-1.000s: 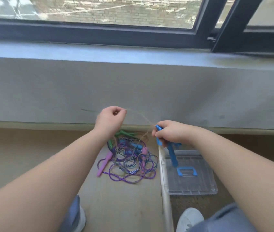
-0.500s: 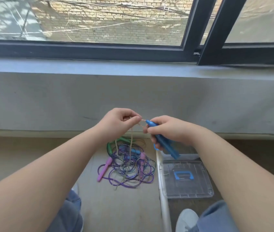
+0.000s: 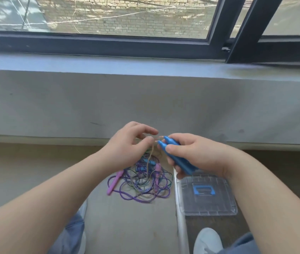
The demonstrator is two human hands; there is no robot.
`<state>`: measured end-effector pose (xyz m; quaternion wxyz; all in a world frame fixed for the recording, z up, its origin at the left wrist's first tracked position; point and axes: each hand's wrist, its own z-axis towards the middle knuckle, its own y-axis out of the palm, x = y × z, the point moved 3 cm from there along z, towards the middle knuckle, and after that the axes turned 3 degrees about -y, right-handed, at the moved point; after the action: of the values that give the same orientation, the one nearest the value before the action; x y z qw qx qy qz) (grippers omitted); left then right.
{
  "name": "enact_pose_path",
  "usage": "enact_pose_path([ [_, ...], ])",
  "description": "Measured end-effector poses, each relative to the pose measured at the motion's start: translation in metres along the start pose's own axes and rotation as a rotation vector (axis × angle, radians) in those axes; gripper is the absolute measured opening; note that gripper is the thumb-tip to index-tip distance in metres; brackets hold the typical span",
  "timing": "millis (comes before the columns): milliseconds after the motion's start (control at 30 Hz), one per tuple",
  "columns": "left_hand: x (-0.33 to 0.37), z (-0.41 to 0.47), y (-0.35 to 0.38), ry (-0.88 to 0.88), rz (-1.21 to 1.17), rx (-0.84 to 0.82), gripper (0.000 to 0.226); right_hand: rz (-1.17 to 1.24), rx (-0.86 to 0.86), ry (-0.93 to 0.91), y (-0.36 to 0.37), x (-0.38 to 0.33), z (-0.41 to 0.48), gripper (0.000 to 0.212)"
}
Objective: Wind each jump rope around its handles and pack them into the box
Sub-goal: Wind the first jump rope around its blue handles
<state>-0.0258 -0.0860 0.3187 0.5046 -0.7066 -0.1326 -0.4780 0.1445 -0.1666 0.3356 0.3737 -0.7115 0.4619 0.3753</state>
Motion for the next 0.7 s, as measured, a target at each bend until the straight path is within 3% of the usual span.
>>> enact_pose_path([
  [100,0.002,-0.012,0.008,0.007,-0.093,-0.154,0.034,0.073,-0.053,-0.036,0.014,0.003,-0.006,0.013],
  [200,-0.001,-0.012,0.010,-0.025,-0.118,-0.235,0.033,-0.035,-0.037,-0.075,0.012,0.005,0.002,0.012],
  [333,-0.005,0.011,0.007,0.027,0.128,-0.080,0.019,-0.124,0.044,-0.059,0.000,0.015,0.026,0.009],
  [467,-0.014,0.034,0.000,-0.020,0.203,0.094,0.021,-0.090,0.029,0.012,0.001,0.025,0.045,0.015],
  [600,-0.024,0.037,0.003,-0.135,0.219,0.007,0.026,-0.226,0.105,-0.035,0.002,0.025,0.054,0.017],
  [700,-0.033,0.035,0.006,-0.196,0.004,-0.024,0.030,-0.289,0.152,-0.061,0.002,0.021,0.055,0.019],
])
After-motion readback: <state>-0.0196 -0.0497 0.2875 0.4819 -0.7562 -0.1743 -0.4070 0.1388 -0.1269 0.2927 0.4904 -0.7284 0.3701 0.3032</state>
